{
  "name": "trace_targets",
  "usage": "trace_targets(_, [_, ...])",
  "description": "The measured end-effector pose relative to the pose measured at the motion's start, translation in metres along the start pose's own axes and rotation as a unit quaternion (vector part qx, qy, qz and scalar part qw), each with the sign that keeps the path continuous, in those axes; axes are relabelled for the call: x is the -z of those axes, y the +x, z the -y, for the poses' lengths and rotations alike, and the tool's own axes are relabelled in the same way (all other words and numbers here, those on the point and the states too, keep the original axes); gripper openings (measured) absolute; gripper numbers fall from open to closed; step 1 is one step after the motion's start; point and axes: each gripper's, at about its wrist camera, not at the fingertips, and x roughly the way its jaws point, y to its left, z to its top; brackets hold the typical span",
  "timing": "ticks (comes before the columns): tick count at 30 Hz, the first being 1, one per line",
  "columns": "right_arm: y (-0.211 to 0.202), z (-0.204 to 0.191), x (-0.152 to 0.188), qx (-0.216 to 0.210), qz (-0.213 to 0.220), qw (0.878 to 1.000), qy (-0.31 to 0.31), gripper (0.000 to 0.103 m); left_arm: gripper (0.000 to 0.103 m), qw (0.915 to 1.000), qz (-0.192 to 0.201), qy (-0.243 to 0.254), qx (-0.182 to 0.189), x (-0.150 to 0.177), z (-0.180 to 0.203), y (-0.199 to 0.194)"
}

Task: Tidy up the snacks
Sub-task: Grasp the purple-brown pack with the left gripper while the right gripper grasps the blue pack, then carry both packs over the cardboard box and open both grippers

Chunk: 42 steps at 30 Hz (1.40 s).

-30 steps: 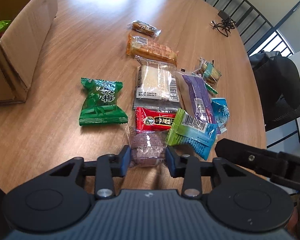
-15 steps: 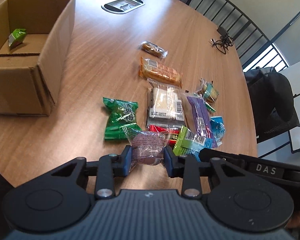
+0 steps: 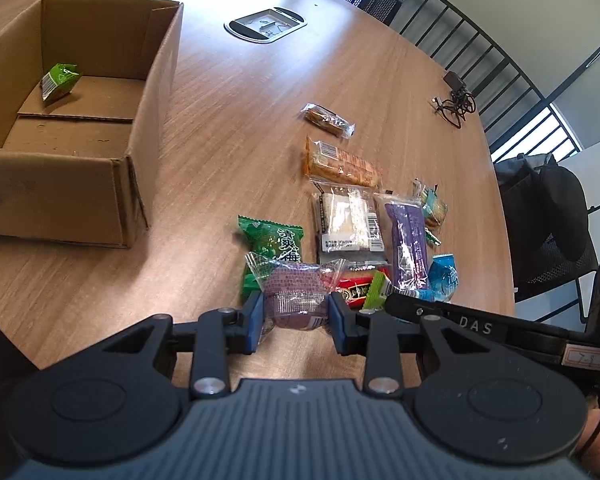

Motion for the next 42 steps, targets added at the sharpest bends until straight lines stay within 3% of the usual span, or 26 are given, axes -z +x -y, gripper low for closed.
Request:
trace_targets(3, [-0.002,-0.001,0.000,0.000,-0.007,1.000,-0.012,0.019,0.033,1.0000,0.000,0.000,0.000,0.000,0.000,0.000])
trace_targets(6, [-0.010,-0.004,0.001,-0.016,-0.006,1.000,-0.020,0.018,0.033,1.0000,0.002,0.000,0.001,0.000,0.000,-0.002])
trace_targets(24, [-0.076,-0.017,-0.007,-0.022,0.041,0.997,-0.058,0.018,0.033,0.9994,0.022,0.023,0.012,-0.006,0.023,-0.024])
trace_targets(42, [-0.104,-0.078,-0.033,-0.055,0.088,0.988,-0.111,0.018,0.033,0.9968,0.078,0.020,0.002,-0.038,0.005,-0.070])
